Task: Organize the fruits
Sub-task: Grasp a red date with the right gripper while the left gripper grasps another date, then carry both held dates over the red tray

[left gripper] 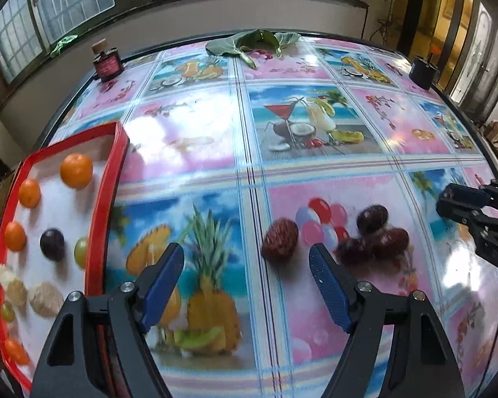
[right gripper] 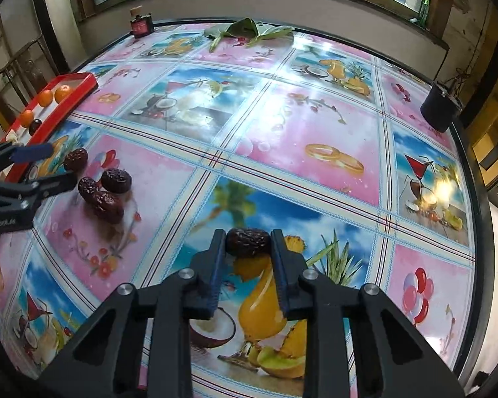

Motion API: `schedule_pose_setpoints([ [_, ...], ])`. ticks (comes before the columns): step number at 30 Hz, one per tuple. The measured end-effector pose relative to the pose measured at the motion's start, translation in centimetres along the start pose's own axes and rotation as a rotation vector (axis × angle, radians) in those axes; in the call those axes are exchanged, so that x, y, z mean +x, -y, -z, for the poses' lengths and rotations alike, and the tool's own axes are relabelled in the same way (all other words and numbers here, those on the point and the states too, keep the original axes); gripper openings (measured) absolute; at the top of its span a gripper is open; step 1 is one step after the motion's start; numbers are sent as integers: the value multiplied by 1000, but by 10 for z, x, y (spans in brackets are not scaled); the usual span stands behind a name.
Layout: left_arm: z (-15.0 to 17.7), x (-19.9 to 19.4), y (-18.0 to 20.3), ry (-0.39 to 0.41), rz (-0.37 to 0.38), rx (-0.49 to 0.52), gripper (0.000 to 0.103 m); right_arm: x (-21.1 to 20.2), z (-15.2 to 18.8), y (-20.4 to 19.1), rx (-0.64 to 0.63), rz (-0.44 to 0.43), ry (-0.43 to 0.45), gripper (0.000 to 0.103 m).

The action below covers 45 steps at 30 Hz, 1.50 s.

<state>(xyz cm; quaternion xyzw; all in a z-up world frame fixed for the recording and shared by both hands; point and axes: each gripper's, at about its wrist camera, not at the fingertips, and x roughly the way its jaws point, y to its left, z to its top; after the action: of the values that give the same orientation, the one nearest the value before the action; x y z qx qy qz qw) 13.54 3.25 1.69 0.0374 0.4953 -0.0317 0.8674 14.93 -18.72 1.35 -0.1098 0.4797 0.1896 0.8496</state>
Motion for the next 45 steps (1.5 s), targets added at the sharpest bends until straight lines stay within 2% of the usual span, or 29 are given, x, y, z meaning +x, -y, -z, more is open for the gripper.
schedule_pose_setpoints([
  [2, -4, 6, -1, -7, 19, -4, 76, 0, 0, 0, 1, -3, 3, 28],
  [3, -6, 7, -3, -6, 28, -8, 69, 0, 1, 1, 2, -4, 3, 28],
  [5, -10, 7, -4, -4, 63, -22, 48, 0, 1, 1, 3, -4, 4, 28],
  [6, -11, 7, -4, 3, 64, -25, 25, 0, 1, 0, 2, -2, 6, 28],
  [7, -11, 6, -4, 8, 63, -22, 19, 0, 1, 0, -1, 2, 8, 28],
  [19, 18, -11, -4, 1, 48, -41, 19, -9, 12, -2, 71, 20, 18, 28],
  [28, 54, -33, 2, -12, 106, -86, 19, -30, 39, -8, 108, 35, 10, 28],
  [37, 86, -53, 7, -13, 118, -116, 19, -49, 78, -27, 149, 28, 2, 28],
  [45, 100, -67, 3, -7, 144, -128, 19, -58, 82, -62, 138, -2, 12, 28],
])
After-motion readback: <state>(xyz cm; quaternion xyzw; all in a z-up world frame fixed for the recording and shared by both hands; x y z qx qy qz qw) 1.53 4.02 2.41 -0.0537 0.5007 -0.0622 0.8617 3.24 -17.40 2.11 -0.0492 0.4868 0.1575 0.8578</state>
